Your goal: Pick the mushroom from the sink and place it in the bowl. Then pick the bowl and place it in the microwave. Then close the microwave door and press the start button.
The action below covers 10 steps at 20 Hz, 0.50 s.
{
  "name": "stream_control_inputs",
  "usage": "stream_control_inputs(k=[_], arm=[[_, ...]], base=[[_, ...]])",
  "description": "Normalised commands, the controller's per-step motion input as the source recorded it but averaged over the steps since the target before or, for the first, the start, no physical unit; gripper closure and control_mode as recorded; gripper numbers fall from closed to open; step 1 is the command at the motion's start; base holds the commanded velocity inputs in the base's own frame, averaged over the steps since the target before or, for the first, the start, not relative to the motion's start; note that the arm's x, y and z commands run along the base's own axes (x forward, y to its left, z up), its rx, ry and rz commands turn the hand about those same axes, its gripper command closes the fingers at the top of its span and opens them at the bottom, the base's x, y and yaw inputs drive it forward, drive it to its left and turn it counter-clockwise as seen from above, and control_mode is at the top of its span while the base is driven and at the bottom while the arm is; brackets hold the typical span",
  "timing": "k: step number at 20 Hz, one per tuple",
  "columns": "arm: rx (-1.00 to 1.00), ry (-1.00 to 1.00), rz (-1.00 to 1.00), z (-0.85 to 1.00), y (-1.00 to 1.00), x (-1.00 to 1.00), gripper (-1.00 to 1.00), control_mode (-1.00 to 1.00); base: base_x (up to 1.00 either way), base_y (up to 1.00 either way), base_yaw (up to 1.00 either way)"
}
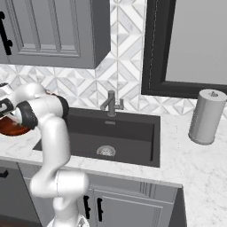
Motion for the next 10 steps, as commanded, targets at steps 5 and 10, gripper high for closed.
stream_control_inputs(k=[5, 10], arm=[[0.0, -0.1, -0.02, -0.06, -0.03, -0.3, -1.0, -1.0], [0.07, -0.18, 0.0, 0.04, -0.42, -0.62, -1.0, -1.0]], base=[[0.0, 0.0, 0.0], [0.0, 0.0, 0.0]])
